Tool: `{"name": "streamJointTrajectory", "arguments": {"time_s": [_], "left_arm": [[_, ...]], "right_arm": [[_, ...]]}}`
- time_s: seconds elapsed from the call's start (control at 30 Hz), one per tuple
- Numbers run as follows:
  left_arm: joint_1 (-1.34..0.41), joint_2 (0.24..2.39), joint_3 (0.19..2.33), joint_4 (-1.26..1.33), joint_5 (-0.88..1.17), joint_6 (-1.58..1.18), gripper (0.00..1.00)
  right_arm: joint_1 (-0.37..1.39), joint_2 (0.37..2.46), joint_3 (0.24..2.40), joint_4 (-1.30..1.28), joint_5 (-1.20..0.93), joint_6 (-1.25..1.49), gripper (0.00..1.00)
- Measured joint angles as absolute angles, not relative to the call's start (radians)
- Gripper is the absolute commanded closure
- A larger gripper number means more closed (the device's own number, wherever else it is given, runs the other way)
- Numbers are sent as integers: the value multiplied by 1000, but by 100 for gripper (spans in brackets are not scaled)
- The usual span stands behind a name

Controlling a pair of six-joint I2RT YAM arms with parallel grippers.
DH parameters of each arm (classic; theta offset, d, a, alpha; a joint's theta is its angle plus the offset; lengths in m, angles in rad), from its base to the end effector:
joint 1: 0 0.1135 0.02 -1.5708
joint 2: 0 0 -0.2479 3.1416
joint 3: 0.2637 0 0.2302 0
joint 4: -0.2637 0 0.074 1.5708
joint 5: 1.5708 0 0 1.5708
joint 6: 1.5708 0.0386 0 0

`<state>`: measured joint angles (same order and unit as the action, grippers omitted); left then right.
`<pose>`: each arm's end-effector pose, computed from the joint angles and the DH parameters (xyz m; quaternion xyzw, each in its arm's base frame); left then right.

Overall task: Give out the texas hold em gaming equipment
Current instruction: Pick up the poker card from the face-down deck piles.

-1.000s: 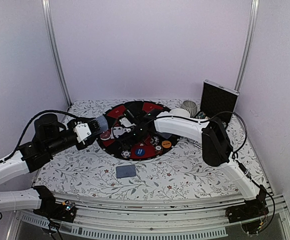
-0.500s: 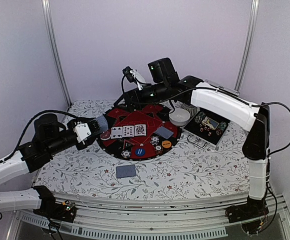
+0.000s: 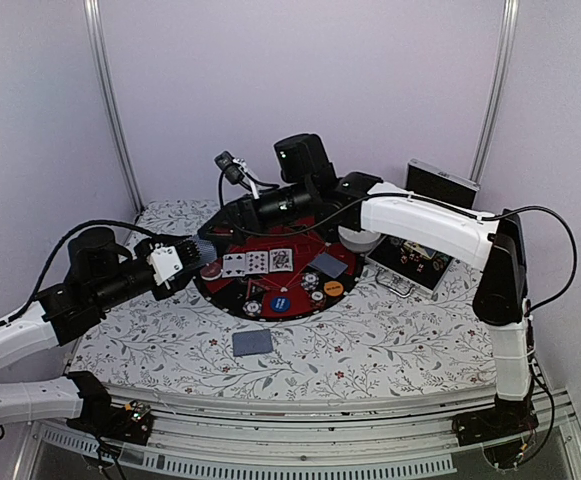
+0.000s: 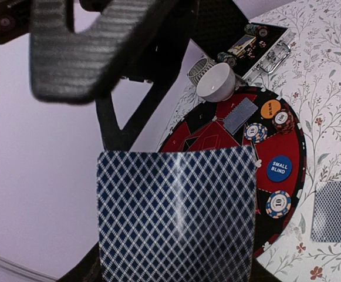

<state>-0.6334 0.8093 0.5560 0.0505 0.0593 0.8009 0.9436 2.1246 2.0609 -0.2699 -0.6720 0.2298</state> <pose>0.1513 -0.1139 0.2727 0.5233 0.5716 0.0299 0.6313 0.2590 0.3983 0.3360 -0.4479 0.6539 0.5268 0.3072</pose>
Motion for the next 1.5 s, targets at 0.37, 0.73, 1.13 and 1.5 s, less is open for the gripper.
{"name": "streamJointTrajectory", "arguments": {"time_s": [0.37,0.73,1.13,1.5], "left_arm": [[-633,809,556,51,59,801,46],[-633,810,543,35,46,801,46],[-633,810,541,39,46,801,46],[-633,810,541,44,55,801,46]], "right_arm": [[950,2220,2091,-269,-690,269,15],[962,2244,2117,-334,-537,255,19],[968,2199,2106,-389,-511,197,40],[966,2189,2106,-406,-560,194,47]]}}
